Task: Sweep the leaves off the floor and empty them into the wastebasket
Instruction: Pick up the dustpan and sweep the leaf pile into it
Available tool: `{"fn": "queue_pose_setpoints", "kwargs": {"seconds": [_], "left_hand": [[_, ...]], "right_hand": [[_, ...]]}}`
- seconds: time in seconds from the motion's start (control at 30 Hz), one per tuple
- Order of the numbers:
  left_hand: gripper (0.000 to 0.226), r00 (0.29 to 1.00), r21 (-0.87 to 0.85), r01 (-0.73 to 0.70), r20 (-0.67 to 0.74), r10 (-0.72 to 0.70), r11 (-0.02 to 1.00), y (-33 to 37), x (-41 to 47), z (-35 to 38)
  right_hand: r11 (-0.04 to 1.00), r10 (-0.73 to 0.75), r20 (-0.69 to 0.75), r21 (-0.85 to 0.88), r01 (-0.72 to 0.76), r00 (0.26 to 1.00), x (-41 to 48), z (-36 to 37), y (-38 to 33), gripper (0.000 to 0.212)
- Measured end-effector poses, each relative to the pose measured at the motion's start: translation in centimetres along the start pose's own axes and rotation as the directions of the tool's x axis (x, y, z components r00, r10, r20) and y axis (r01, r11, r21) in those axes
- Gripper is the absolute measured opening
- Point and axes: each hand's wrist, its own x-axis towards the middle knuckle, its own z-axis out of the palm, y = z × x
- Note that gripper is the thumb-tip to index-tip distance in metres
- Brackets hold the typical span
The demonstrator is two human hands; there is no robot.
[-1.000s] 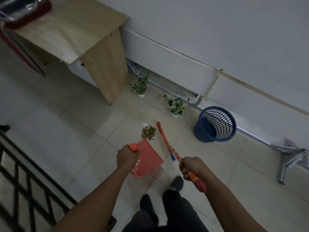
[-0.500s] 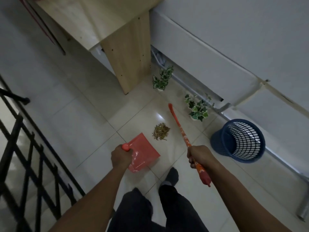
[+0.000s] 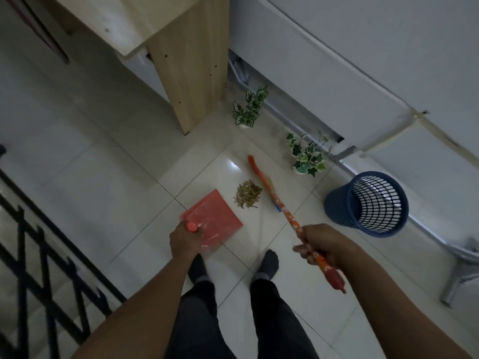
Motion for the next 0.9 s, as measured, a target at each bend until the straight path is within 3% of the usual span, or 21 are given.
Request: {"fn": "queue_pose_setpoints", "kwargs": {"seconds": [0.17,0.27,0.37,0.57,0.9], "left_hand": [[0.016,0.999,-0.054,0.008,0.031,-0.006,0.998,-1.0,2.9,-1.6],[0.016,0.989,-0.107,0.095,0.124,-0.082,0.99,-1.4,4.2,-2.5],[0.024,0.971,-0.098,0.16,0.195,-0.139,0.982,-2.2,5.5,-3.4],[0.026,0.981,0.201,0.006,0.188,-0.044,0.98,-2.3,6.8,-3.9],[0.023,0.988,0.279,-0.087,0.145,0.048,0.956,-4.1,7.5,-4.7]], "right_hand": [[0.992,-0.061,-0.09,-0.119,0.05,0.994,-0.4,3.0,0.5,0.014],[0.97,-0.162,-0.105,-0.197,0.139,0.981,-1.0,5.0,1.0,0.008],[0.95,-0.183,-0.136,-0.281,0.139,0.974,-1.7,6.5,1.1,0.019],[0.917,-0.153,-0.105,-0.386,0.101,0.983,-1.9,7.4,0.3,0.024],[0.929,-0.222,-0.18,-0.337,0.152,0.958,-1.7,9.1,0.7,0.02]]}}
